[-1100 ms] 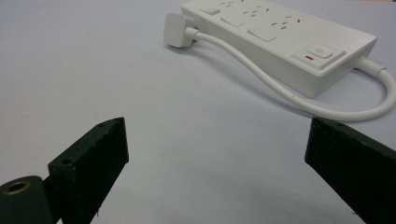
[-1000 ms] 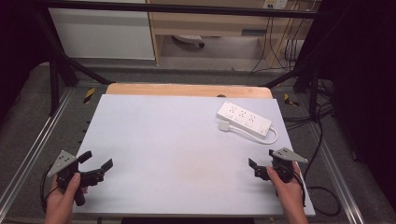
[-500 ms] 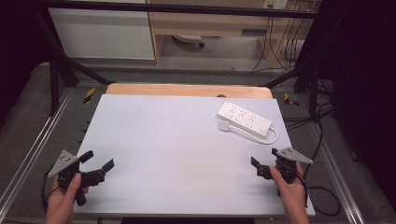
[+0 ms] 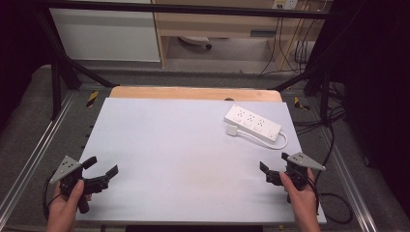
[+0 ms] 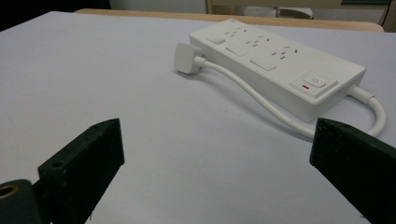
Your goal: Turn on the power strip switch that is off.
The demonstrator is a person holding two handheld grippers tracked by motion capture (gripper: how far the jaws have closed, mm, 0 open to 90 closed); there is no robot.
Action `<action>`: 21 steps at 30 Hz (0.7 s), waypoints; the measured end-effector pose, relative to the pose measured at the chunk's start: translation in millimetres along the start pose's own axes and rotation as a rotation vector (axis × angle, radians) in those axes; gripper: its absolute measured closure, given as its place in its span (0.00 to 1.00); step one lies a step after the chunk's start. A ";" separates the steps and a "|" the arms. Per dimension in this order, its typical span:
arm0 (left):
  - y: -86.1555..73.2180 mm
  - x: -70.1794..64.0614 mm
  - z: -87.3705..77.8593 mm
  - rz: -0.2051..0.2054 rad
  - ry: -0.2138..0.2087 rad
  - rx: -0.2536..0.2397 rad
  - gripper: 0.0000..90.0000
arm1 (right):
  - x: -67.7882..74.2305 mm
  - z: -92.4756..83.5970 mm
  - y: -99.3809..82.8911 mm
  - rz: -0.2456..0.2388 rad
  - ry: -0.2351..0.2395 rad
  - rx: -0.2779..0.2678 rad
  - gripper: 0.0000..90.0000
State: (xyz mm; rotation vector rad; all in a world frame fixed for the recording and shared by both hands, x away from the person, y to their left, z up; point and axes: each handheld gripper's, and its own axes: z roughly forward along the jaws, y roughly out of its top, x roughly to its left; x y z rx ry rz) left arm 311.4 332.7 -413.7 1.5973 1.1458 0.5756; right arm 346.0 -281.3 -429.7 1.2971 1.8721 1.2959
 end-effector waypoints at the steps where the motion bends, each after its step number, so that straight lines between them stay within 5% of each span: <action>1: 0.1 -0.1 -0.2 0.000 -0.001 0.000 0.06 | 2.1 -1.4 1.7 -0.003 0.002 -0.009 0.03; 21: -1.2 -1.5 1.5 0.014 0.006 0.013 0.06 | -2.1 -2.1 36.1 0.010 -0.003 -0.060 0.03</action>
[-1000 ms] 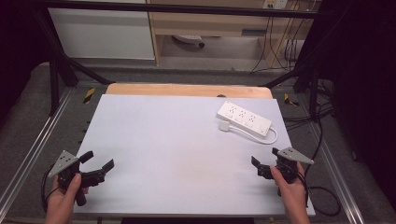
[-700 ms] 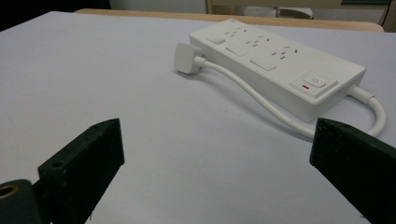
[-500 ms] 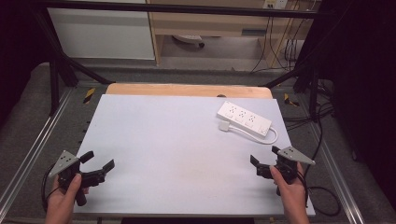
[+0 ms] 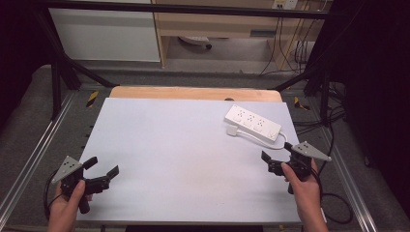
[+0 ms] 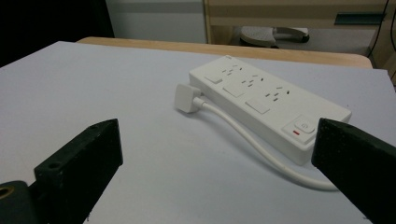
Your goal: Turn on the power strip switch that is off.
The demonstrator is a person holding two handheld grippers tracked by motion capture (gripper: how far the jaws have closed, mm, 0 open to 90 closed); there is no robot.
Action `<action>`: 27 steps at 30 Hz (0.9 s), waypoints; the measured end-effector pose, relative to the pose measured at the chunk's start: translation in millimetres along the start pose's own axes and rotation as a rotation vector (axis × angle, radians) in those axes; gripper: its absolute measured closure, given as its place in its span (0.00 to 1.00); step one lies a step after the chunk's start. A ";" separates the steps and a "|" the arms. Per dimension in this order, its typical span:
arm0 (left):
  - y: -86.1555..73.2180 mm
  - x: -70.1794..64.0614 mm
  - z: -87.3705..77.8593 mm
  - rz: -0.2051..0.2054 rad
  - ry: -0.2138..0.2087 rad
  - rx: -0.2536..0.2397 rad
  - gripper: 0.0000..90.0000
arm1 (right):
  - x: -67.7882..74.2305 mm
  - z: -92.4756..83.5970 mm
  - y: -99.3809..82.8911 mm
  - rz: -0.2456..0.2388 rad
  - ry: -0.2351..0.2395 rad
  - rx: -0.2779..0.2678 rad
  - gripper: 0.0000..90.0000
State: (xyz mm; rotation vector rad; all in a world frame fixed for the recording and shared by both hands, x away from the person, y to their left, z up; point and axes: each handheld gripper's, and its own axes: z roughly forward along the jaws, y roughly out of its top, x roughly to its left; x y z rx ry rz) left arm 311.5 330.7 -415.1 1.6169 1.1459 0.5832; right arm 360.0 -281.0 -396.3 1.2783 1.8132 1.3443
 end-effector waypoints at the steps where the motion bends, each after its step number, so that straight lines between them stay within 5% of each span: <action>1: 0.0 0.0 0.0 0.000 0.000 0.000 0.06 | -0.2 1.0 1.7 0.000 0.001 -0.001 0.03; 27: -0.7 -1.0 1.0 0.008 -0.005 0.007 0.06 | 7.0 31.1 35.1 -0.008 0.024 -0.017 0.02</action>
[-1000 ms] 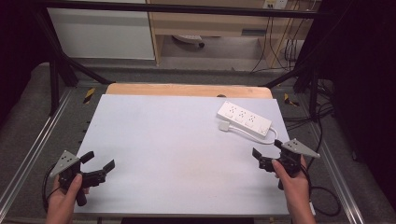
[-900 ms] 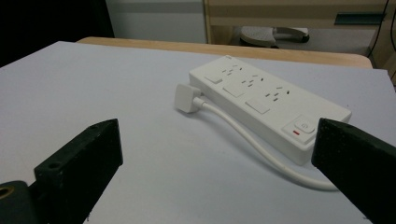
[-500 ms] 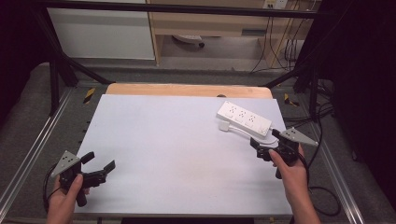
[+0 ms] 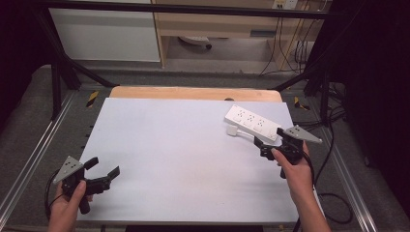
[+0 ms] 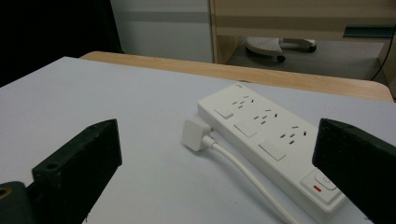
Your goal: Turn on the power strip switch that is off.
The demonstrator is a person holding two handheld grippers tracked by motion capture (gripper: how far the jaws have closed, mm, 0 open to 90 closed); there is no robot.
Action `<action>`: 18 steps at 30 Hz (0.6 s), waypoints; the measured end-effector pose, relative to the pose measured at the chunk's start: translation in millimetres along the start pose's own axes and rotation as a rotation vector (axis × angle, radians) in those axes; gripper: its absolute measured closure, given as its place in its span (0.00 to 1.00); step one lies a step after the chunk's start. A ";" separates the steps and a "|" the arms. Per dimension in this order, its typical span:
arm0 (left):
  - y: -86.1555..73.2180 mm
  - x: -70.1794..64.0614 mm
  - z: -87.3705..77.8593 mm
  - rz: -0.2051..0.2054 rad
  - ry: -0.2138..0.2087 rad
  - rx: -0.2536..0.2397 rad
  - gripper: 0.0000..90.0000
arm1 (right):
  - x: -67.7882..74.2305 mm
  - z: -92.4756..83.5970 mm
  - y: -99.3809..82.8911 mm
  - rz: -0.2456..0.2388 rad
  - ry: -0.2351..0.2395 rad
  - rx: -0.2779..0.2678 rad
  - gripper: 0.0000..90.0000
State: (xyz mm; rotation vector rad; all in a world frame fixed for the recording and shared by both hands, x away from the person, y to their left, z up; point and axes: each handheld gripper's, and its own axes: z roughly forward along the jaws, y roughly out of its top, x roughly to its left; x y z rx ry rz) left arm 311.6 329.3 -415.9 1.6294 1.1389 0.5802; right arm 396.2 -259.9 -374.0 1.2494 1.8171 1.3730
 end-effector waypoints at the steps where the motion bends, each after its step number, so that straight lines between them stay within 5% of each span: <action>1: 0.1 0.1 -0.1 0.000 -0.001 -0.001 0.06 | -0.3 1.0 0.9 0.001 0.001 0.000 0.02; 18: 0.0 0.3 0.6 -0.003 -0.009 0.004 0.06 | -5.7 16.2 17.7 0.006 -0.007 0.003 0.03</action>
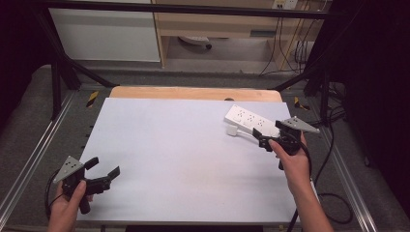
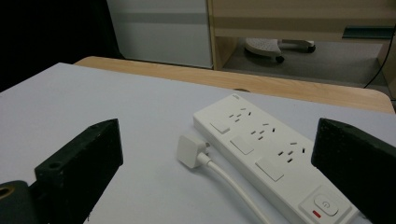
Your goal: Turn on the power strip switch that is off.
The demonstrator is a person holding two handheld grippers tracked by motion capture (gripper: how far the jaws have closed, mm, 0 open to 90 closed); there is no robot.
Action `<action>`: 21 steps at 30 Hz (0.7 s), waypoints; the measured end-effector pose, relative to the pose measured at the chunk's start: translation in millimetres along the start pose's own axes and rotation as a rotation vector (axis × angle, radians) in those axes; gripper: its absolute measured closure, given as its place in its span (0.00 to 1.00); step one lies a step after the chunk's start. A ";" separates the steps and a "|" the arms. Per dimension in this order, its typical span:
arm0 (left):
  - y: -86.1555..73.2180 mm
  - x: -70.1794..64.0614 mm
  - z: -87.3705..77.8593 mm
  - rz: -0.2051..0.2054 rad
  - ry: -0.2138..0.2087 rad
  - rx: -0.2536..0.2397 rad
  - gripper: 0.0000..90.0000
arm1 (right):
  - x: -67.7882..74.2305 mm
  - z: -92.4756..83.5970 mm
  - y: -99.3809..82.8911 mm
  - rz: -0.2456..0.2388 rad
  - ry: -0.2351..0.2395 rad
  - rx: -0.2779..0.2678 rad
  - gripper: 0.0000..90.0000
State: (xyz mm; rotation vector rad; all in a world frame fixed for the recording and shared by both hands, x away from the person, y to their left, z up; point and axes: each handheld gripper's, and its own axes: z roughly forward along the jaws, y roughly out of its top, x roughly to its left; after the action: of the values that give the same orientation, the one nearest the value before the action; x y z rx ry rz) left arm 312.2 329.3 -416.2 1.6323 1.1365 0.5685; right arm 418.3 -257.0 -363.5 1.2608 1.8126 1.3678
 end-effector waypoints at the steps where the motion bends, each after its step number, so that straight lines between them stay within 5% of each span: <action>1: 0.0 0.0 0.2 -0.001 0.000 -0.001 0.06 | -0.2 1.4 0.2 0.000 0.000 -0.001 0.03; 21: 0.3 -2.2 -0.1 0.004 0.006 0.002 0.06 | -7.7 29.7 19.8 -0.011 -0.037 0.010 0.06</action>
State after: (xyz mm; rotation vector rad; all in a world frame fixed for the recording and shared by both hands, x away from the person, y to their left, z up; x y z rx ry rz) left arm 311.2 327.4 -415.6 1.6356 1.1387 0.5749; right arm 453.5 -250.2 -356.0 1.2716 1.8002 1.3229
